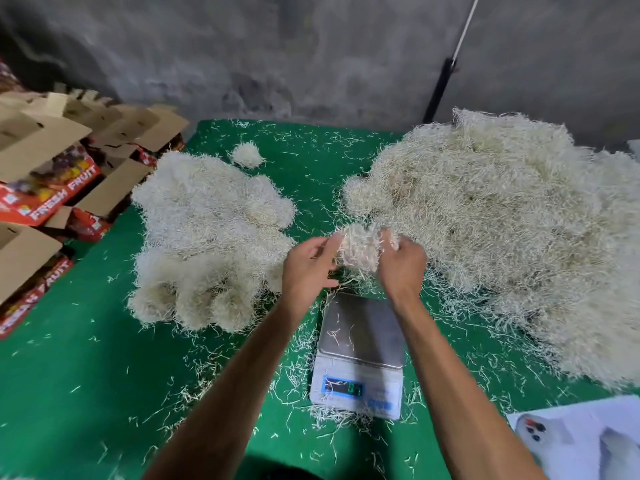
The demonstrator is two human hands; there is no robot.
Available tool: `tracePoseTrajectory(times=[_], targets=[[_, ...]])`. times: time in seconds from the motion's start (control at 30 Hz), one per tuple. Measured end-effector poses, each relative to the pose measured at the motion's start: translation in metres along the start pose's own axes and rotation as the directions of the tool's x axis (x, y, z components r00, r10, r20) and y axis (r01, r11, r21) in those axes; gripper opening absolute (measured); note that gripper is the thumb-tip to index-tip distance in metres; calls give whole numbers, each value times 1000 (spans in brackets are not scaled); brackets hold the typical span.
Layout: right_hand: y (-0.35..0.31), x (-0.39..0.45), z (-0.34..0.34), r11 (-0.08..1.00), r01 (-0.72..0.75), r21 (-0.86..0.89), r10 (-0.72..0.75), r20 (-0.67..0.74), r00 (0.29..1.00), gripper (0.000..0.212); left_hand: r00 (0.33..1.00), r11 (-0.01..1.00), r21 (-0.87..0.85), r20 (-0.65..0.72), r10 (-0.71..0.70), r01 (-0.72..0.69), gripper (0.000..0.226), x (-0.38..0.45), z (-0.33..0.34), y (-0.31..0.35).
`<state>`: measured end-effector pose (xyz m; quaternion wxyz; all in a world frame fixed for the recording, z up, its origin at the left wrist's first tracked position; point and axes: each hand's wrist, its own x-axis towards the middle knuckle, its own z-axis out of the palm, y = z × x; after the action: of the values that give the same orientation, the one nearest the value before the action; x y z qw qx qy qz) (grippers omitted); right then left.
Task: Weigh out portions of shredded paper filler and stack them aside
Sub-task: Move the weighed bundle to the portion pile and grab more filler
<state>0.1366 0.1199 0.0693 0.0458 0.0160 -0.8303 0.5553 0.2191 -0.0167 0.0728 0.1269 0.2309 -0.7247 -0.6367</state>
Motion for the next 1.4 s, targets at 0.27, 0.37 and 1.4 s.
tracePoseTrajectory(times=[0.27,0.37,1.4], targets=[[-10,1,-19,484,-581,654,400,425,812,31,655,416,-506,563,-504,755,75,-15,51,-22],[7,-13,-22,672,-518,529,369,367,854,31,662,285,-608,592,-460,741,84,-22,65,-13],[109,-46,-46,948,-23,-317,114,269,956,96,965,962,-93,-12,-260,258,34,-31,-6,-103]])
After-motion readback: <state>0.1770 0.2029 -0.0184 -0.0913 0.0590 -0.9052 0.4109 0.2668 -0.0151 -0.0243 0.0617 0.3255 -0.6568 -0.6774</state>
